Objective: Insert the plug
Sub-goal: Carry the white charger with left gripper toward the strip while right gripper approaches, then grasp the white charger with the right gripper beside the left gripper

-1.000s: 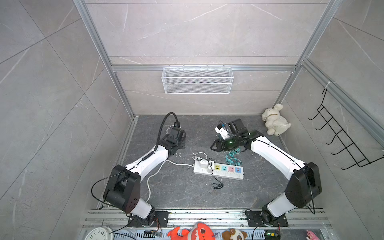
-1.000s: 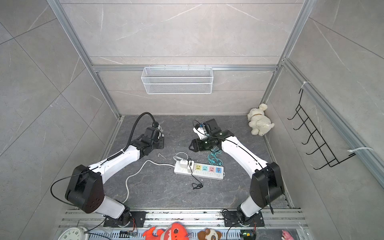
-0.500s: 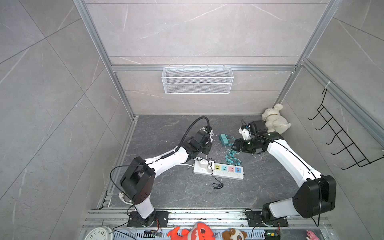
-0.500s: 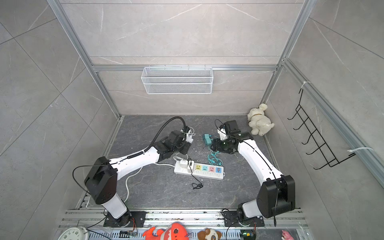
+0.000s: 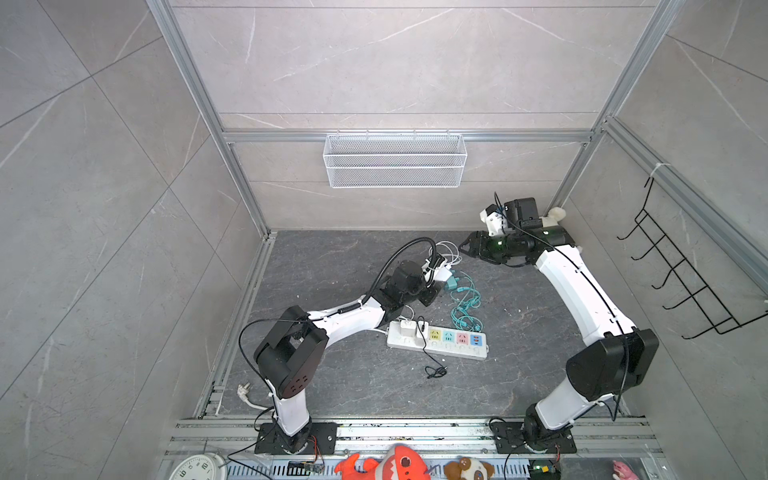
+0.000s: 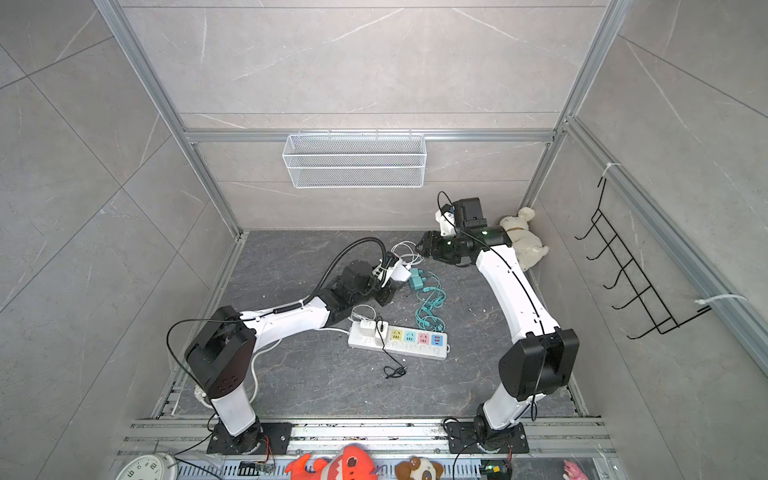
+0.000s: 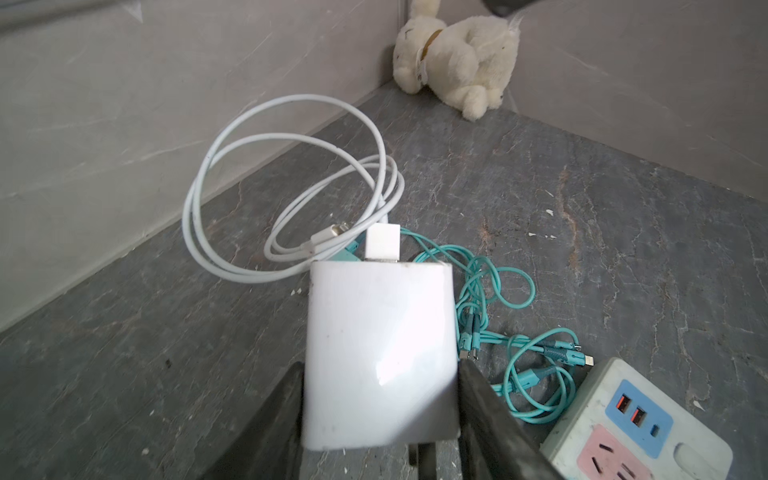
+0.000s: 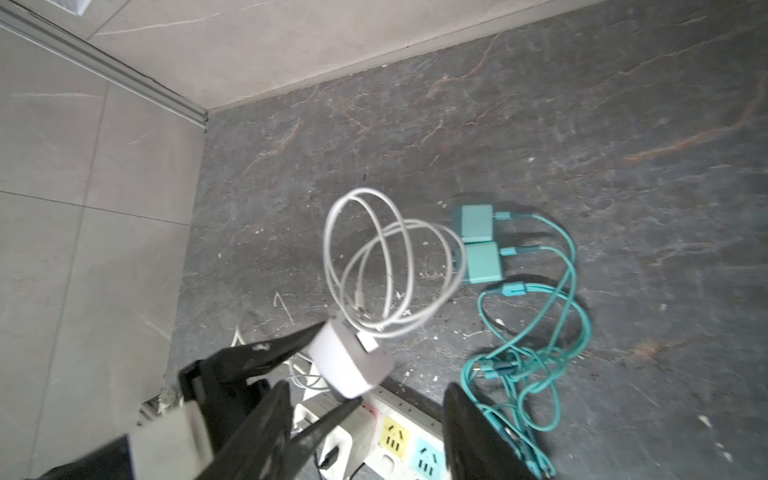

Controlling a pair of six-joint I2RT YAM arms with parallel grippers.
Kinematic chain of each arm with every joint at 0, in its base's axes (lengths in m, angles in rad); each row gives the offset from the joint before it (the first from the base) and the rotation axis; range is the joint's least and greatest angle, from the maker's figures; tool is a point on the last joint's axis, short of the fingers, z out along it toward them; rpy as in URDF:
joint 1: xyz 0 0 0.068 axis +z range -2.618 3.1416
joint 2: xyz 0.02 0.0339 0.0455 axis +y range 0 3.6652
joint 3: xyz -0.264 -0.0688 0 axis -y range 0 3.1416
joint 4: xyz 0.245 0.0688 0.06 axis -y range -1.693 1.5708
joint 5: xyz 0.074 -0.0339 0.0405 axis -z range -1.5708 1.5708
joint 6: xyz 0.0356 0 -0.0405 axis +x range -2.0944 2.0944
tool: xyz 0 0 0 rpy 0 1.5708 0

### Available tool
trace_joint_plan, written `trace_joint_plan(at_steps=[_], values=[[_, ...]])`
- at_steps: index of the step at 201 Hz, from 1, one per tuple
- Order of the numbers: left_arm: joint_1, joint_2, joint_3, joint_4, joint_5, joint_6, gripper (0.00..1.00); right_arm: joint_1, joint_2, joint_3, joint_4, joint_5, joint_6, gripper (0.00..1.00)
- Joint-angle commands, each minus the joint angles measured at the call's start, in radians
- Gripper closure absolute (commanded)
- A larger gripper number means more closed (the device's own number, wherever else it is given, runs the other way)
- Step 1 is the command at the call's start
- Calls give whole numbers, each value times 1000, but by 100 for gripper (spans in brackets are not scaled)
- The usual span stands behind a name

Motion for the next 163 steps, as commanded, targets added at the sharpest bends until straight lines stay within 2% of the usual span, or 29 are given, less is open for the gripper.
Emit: trace_joint_plan(at_steps=[1, 37, 70, 116, 163], values=[[2, -52, -55, 256, 79, 99, 74, 5, 13, 34, -28, -131, 46, 42], [2, -80, -153, 379, 92, 139, 75, 14, -53, -2, -35, -203, 26, 43], [1, -132, -273, 498, 157, 148, 76, 29, -139, -106, -57, -274, -19, 45], [-5, -183, -381, 601, 187, 135, 76, 63, -326, -285, -107, -253, -73, 47], [-62, -235, -449, 635, 184, 175, 78, 69, -493, -483, -105, -217, -71, 48]])
